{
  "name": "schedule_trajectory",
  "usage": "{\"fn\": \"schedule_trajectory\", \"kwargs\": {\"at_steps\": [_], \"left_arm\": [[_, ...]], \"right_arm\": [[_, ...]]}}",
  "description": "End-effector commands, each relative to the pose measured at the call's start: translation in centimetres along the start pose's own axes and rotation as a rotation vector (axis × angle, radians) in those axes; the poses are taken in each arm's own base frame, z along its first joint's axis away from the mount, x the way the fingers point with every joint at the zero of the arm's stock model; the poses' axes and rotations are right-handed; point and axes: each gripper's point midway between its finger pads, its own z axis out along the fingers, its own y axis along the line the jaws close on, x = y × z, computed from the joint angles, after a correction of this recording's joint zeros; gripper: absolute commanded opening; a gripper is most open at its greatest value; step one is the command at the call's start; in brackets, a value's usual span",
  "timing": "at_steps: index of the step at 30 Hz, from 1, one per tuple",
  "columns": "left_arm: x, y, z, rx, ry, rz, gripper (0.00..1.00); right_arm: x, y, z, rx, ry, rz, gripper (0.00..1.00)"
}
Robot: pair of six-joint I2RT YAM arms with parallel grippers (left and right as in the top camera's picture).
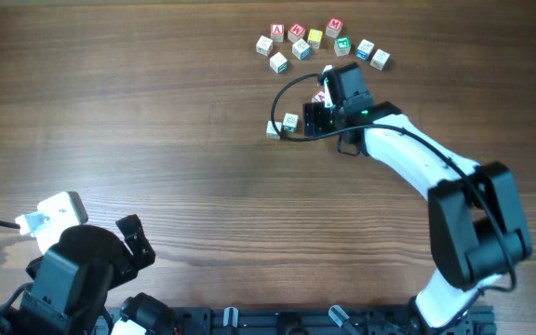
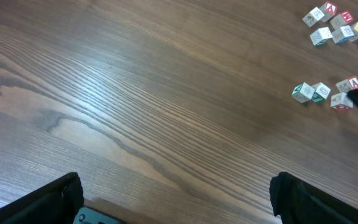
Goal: Form a horizontal line
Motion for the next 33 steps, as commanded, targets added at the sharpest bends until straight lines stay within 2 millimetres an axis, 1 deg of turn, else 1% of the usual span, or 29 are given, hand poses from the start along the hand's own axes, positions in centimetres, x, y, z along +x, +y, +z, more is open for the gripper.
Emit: {"fn": "schedule_trajectory", "kwargs": {"at_steps": [1,5,7,8,9,10,11,13,16,17,19,20,22,25,31,32,33], "left_arm": [[-0.2,0.2,0.0,-0.009,-0.012,-0.016,1.00],[-0.2,0.2,0.0,-0.009,-0.012,-0.017,1.00],[-0.2,0.2,0.0,-0.009,-0.012,-0.016,1.00],[-0.2,0.2,0.0,-0.009,-0.012,-0.016,1.00],[-0.2,0.2,0.0,-0.009,-0.012,-0.016,1.00],[-0.2,0.2,0.0,-0.009,-0.012,-0.016,1.00],[-0.2,0.2,0.0,-0.009,-0.012,-0.016,1.00],[-0.2,0.2,0.0,-0.009,-0.012,-0.016,1.00],[-0.2,0.2,0.0,-0.009,-0.012,-0.016,1.00],[-0.2,0.2,0.0,-0.009,-0.012,-0.016,1.00],[-0.2,0.2,0.0,-0.009,-0.012,-0.016,1.00],[-0.2,0.2,0.0,-0.009,-0.012,-0.016,1.00],[-0.2,0.2,0.0,-0.009,-0.012,-0.016,1.00],[-0.2,0.2,0.0,-0.009,-0.012,-0.016,1.00],[-0.2,0.2,0.0,-0.009,-0.012,-0.017,1.00],[-0.2,0.2,0.0,-0.009,-0.012,-0.017,1.00],[-0.2,0.2,0.0,-0.009,-0.012,-0.017,1.00]], "right_arm": [[-2.3,0.1,-1.7,0.007,-0.082,0.049,0.79],[-2.3,0.3,-1.6,-0.005,-0.082,0.073,0.77],[-2.4,0.3,-1.6,-0.007,-0.085,0.073,0.73],[-2.5,0.3,-1.6,-0.007,-0.087,0.073,0.69],[-2.6,0.3,-1.6,-0.008,-0.092,0.073,0.63],[-2.8,0.4,-1.3,-0.009,-0.101,0.070,0.56],[-2.8,0.2,-0.7,-0.002,-0.105,0.069,0.52],[-2.5,-0.3,0.7,0.002,-0.099,0.087,0.49],[-2.2,-0.8,2.4,0.007,-0.095,0.090,0.47],[-1.9,-0.9,3.2,0.008,-0.090,0.090,0.45],[-1.2,-0.6,4.6,-0.010,-0.076,0.093,0.43],[-1.1,-0.6,5.0,-0.015,-0.075,0.102,0.43],[-1.3,-0.5,5.2,-0.023,-0.085,0.123,0.42],[-2.4,0.3,5.1,-0.085,-0.118,0.171,0.43],[-4.7,0.0,5.1,-0.117,-0.212,0.199,0.43],[-4.7,0.1,5.4,-0.125,-0.215,0.205,0.42],[-4.6,0.1,5.5,-0.125,-0.212,0.206,0.39]]}}
